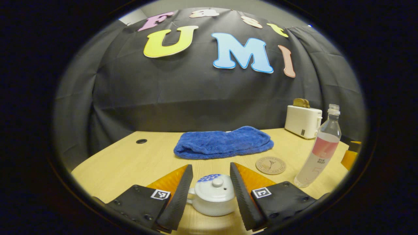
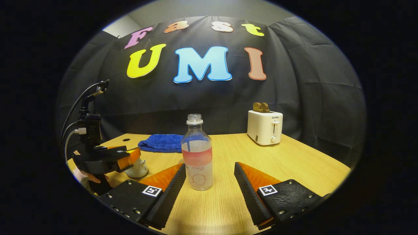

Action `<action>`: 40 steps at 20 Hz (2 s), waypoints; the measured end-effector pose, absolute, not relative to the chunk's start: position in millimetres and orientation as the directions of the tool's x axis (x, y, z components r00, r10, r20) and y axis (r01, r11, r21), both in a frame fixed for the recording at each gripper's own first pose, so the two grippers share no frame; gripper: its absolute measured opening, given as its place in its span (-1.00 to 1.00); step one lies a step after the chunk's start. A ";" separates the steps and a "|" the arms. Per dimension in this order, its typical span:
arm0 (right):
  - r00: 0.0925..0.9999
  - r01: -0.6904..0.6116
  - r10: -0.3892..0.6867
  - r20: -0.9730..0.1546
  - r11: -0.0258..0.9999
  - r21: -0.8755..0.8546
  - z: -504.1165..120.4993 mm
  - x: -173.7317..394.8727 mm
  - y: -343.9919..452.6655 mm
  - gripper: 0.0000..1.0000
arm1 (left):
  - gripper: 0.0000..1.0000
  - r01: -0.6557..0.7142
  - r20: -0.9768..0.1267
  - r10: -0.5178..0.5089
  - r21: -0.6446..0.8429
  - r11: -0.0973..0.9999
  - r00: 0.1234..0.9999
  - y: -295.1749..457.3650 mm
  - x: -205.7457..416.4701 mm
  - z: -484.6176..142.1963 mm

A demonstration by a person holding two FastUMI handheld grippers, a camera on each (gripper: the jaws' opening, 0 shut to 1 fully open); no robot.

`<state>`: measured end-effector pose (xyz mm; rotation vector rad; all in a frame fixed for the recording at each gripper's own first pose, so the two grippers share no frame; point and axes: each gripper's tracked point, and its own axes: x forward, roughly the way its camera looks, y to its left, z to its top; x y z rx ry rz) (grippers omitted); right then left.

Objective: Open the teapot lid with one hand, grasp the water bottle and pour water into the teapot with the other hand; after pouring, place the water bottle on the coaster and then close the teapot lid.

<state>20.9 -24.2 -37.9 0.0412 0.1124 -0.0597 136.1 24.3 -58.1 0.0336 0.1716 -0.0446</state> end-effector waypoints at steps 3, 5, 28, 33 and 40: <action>0.992 0.069 -0.064 -0.112 0.997 0.041 -37.3 20.1 -28.1 0.84 | 0.50 0.057 -0.165 -0.052 0.025 0.998 0.985 20.7 139.6 -59.3; 0.991 0.070 -0.065 -0.115 0.997 0.044 -38.1 20.9 -29.4 0.84 | 0.36 0.062 -0.170 -0.053 0.049 0.997 0.984 18.9 139.1 -57.8; 0.990 0.054 -0.050 -0.135 0.998 0.028 -42.3 33.0 -26.3 0.85 | -0.87 0.073 -0.099 -0.068 0.049 0.996 0.993 18.1 134.7 -27.7; 0.990 0.036 -0.035 -0.136 0.999 0.006 -39.7 41.4 -21.4 0.84 | -0.87 0.071 -0.072 -0.068 0.043 0.997 0.995 25.3 125.3 -10.6; 0.984 -0.021 0.023 -0.175 1.000 0.016 -42.3 64.2 -9.7 0.85 | -0.89 0.029 -0.078 -0.027 0.022 0.999 0.997 60.2 102.3 -3.9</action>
